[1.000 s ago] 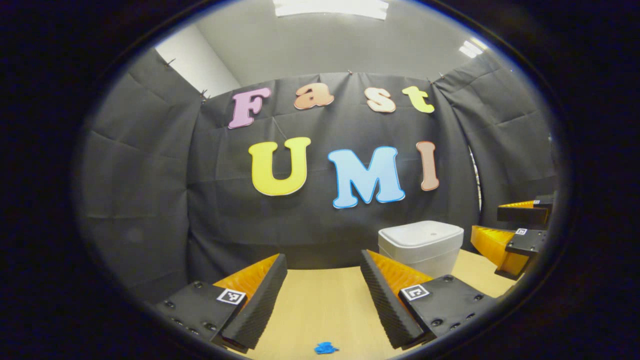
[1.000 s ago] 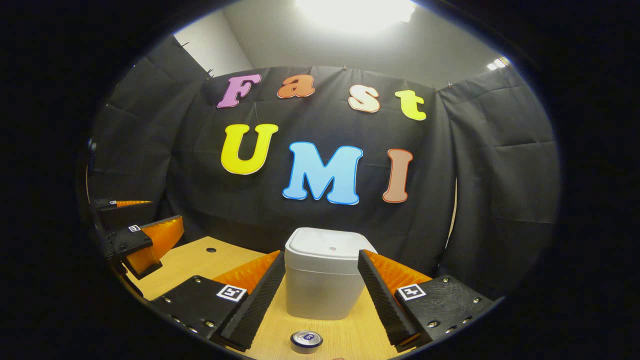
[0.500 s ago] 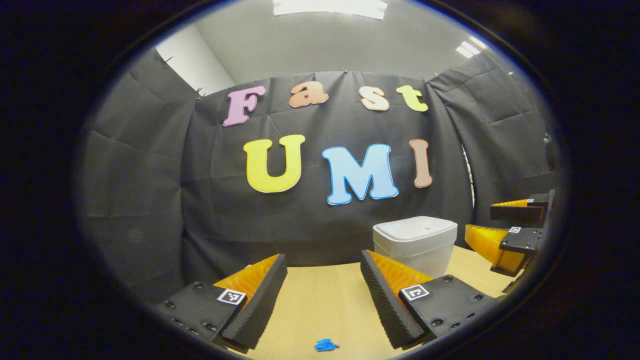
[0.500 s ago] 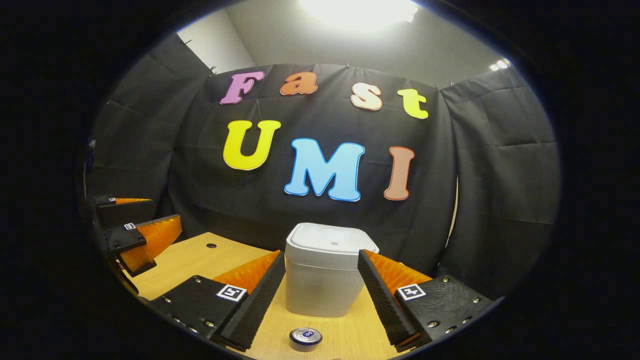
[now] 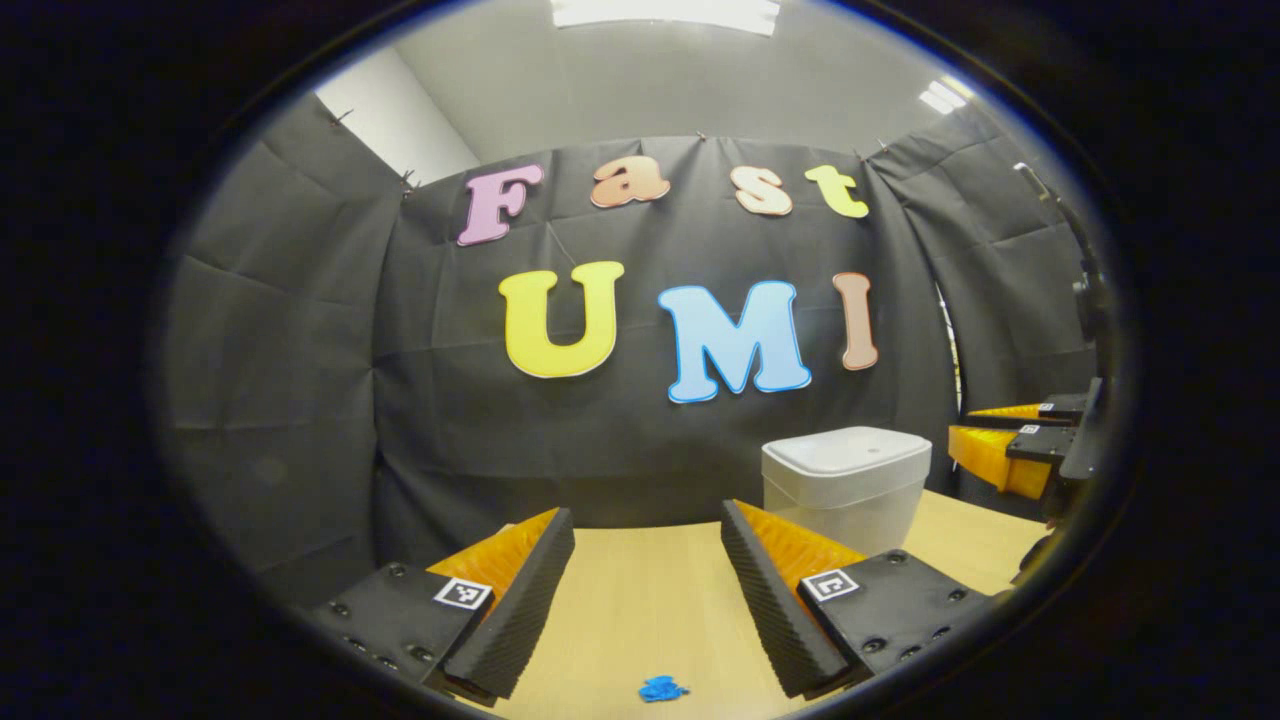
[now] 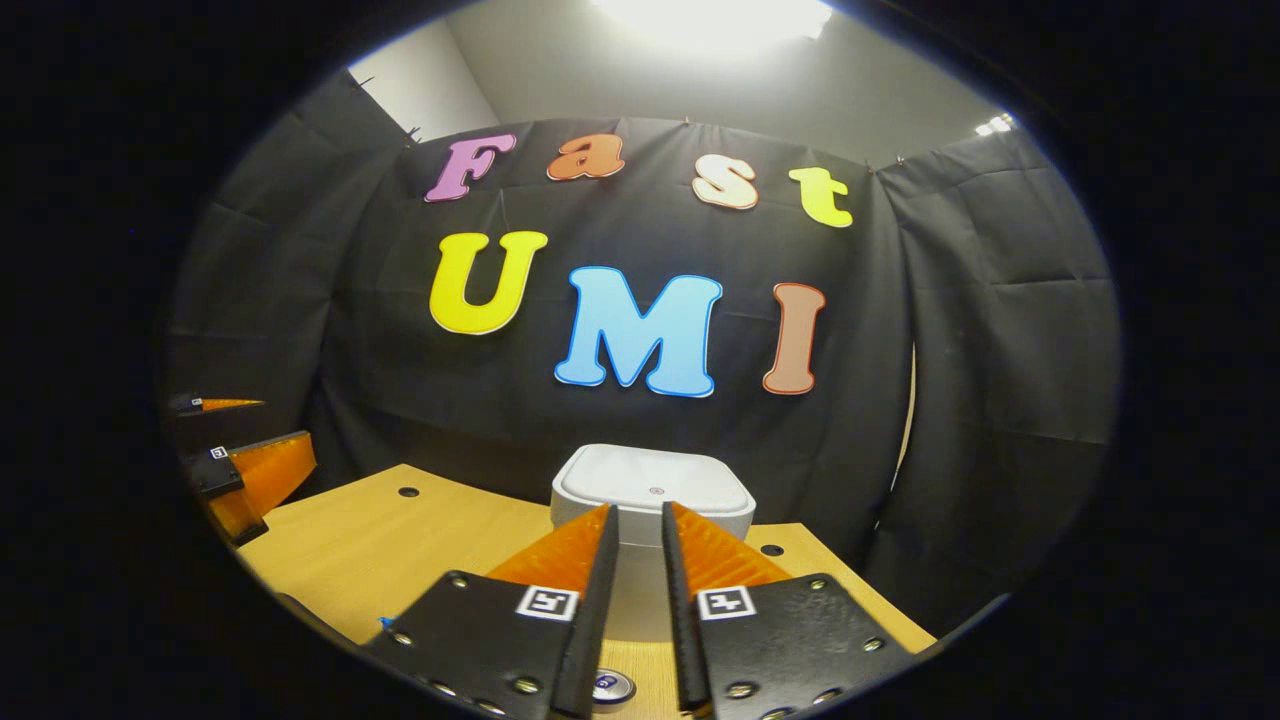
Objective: Press the lid of the desktop garbage bin to open it, pick up the crumpled paper on the desktop and throw it into the bin, then pick up the pop can on the desktop and drop it into the bin, and finally close the garbage bin lid.
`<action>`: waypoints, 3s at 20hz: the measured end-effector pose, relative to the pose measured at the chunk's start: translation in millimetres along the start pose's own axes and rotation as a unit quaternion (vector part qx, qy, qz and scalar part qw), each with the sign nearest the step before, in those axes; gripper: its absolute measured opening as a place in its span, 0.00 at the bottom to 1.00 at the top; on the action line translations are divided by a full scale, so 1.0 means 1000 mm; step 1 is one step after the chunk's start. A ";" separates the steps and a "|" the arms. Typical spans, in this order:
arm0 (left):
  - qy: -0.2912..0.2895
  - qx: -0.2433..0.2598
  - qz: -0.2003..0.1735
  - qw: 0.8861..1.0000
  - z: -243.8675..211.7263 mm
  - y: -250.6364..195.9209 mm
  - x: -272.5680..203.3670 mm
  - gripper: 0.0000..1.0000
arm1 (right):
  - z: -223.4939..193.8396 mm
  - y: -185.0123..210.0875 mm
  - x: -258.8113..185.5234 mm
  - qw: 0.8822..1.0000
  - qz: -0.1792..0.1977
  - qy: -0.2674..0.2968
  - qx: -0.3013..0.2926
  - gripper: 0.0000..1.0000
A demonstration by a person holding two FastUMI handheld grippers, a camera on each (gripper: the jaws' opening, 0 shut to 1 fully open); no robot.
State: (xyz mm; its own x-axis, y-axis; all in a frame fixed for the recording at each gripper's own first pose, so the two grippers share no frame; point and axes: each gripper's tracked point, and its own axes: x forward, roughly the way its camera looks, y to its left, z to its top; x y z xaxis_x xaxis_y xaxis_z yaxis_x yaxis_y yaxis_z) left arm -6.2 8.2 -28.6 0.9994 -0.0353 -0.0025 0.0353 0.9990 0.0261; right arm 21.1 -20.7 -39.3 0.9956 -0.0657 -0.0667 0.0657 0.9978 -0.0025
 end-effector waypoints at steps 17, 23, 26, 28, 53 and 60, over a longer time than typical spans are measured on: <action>0.029 -0.022 0.045 0.998 -0.028 0.029 0.024 0.97 | -0.002 0.002 0.106 0.999 0.036 0.033 0.010 0.00; 0.040 -0.062 0.062 0.995 -0.044 0.034 0.033 0.99 | -0.024 -0.005 0.138 0.996 0.034 0.079 0.028 0.00; 0.036 -0.048 0.060 0.996 -0.043 0.033 0.036 0.98 | -0.036 -0.004 0.145 0.994 0.039 0.100 0.039 0.00; 0.037 -0.046 0.058 0.997 -0.044 0.032 0.039 0.99 | -0.036 -0.005 0.148 0.993 0.041 0.102 0.044 0.01; 0.048 -0.039 0.064 0.996 -0.058 0.023 0.025 0.99 | 0.023 -0.014 0.124 0.998 0.023 0.000 0.054 0.00; 0.080 -0.026 0.054 0.995 -0.096 0.025 0.015 0.99 | 0.026 -0.013 0.091 0.999 0.025 -0.011 0.035 0.00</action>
State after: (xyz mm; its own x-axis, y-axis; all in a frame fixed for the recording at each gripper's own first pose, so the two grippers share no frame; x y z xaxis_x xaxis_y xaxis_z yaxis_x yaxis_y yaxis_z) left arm 10.0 35.3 -123.7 0.9842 0.0732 -0.1611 -0.0769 0.9969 -0.0164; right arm 112.7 -40.0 -19.0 0.9990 -0.0169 -0.0425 0.0198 0.9973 0.0708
